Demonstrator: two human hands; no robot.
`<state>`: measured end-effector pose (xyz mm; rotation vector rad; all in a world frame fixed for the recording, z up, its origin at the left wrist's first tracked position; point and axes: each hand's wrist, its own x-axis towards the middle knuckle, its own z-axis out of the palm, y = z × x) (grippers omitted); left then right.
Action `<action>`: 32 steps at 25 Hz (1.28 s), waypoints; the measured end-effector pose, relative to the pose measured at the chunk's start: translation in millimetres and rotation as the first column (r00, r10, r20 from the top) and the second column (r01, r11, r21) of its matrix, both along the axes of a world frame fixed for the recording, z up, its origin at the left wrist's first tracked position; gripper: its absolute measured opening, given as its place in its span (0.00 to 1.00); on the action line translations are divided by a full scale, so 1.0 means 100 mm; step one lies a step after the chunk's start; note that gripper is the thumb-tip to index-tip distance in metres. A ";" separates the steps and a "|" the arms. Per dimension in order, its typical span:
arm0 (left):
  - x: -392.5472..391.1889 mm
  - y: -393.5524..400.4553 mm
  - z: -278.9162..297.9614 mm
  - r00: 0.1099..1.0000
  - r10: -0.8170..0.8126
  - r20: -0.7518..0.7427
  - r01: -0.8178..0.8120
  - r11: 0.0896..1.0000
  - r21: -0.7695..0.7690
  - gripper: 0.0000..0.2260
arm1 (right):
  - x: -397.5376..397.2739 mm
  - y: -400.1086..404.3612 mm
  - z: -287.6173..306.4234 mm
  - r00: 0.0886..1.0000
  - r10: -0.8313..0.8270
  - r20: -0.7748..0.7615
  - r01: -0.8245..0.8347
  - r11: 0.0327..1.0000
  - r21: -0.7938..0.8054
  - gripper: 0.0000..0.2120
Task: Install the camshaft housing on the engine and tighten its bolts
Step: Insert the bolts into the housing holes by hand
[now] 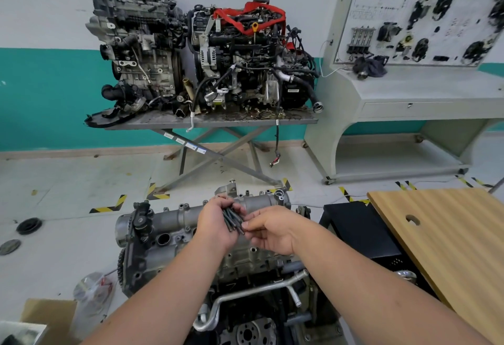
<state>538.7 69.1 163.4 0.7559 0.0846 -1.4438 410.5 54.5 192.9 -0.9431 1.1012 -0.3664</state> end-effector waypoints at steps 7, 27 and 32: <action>0.25 0.00 -0.07 0.990 0.059 -0.129 -0.051 0.996 0.070 0.11 | -0.27 0.03 0.06 0.943 -0.030 0.332 0.032 0.999 0.001 0.22; 0.08 -0.09 -0.64 0.608 -0.358 0.709 0.263 0.933 0.245 0.09 | -0.75 -0.19 -0.65 0.864 -0.217 -0.455 -0.220 0.649 -0.728 0.18; 0.09 -0.07 -0.64 0.625 -0.356 0.695 0.257 0.934 0.247 0.09 | -0.78 -0.16 -0.78 0.848 -0.217 -0.484 -0.296 0.562 -0.772 0.16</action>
